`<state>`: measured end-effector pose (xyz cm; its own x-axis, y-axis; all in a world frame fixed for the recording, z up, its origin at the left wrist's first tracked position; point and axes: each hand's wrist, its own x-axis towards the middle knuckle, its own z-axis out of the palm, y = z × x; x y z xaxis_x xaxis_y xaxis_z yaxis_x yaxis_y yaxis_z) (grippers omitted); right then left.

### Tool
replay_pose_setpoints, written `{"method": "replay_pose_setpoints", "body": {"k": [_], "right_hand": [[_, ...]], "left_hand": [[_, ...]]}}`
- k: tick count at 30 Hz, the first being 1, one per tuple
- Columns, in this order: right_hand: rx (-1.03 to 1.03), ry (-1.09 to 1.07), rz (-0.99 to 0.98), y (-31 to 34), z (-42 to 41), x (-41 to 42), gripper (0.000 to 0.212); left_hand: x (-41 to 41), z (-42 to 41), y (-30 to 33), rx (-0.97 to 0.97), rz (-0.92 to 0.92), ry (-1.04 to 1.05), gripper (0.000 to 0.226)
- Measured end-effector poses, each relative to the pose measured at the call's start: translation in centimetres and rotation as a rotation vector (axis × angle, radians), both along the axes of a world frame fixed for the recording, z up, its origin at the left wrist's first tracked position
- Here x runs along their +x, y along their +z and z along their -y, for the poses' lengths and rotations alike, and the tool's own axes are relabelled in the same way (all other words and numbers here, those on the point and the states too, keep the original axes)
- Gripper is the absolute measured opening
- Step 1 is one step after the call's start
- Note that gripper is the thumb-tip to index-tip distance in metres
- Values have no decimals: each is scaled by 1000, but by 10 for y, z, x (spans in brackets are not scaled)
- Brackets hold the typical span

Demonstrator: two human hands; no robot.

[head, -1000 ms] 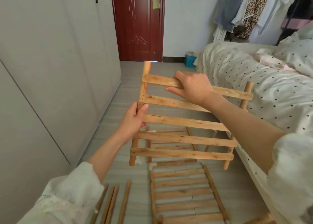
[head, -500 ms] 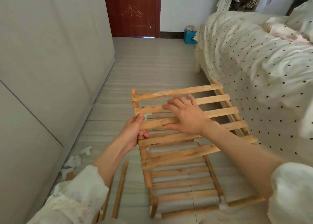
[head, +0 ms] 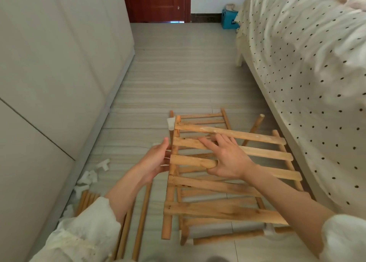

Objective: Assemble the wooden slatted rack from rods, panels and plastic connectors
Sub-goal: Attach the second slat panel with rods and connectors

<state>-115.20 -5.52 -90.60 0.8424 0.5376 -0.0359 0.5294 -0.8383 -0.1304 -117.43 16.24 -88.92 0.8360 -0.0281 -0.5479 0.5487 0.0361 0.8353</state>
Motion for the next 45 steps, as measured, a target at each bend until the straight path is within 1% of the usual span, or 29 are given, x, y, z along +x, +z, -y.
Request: {"method": "replay_pose_setpoints", "body": {"k": [2, 6, 8, 12, 16, 21, 25, 29, 31, 32, 33, 34, 35, 37, 39, 40, 42, 43, 44, 45], "right_hand": [[-42, 33, -19, -4, 5, -1, 91], [-109, 118, -31, -10, 11, 2, 89], [-110, 138, -35, -12, 10, 7, 88], [-75, 141, 12, -17, 8, 13, 90], [-23, 150, 36, -20, 7, 17, 90], [12, 167, 69, -21, 5, 18, 89], [-50, 179, 43, -18, 3, 20, 89], [-30, 185, 56, -14, 2, 18, 89], [26, 151, 90, -5, 3, 21, 89], [109, 113, 135, 3, 4, 22, 89], [234, 65, 186, 13, 5, 24, 89], [393, 14, 218, 26, 5, 26, 88], [578, -47, 210, 44, 4, 30, 87], [954, -179, 52, 82, 1, 34, 85], [1293, -243, -115, 112, 1, 38, 83], [1479, -255, -204, 121, 2, 36, 73], [1807, -319, -438, 128, 1, 25, 36], [1944, -326, -548, 128, 1, 19, 29], [2049, -324, -627, 124, 1, 14, 27], [2116, -327, -669, 120, 3, 12, 23]], "left_hand": [[4, -9, -7, 48, -35, 23, 34], [10, -16, -17, 24, -113, 10, 25], [15, -13, -19, 43, -110, -5, 24], [21, -7, -22, 17, -84, -17, 16], [21, -9, -29, -4, -67, -85, 23], [21, -13, -31, -44, -61, -59, 23], [19, -12, -30, -4, -76, -45, 23], [15, -14, -24, -33, -66, -35, 23], [16, -13, -18, -81, -52, -11, 25], [16, -13, -13, -99, -40, -2, 25], [17, -13, -8, -108, -22, 10, 24], [18, -12, -2, -108, 0, 21, 23], [20, -12, 4, -111, 14, 29, 22], [22, -7, 15, -126, 27, 36, 18], [19, 4, 27, -62, 20, -10, 15], [16, 10, 32, -23, 2, -39, 16], [7, 22, 40, -7, -45, -93, 26], [5, 26, 41, -47, -64, -97, 33], [4, 28, 39, -101, -79, -62, 39], [3, 29, 39, -162, -91, 16, 42]]}}
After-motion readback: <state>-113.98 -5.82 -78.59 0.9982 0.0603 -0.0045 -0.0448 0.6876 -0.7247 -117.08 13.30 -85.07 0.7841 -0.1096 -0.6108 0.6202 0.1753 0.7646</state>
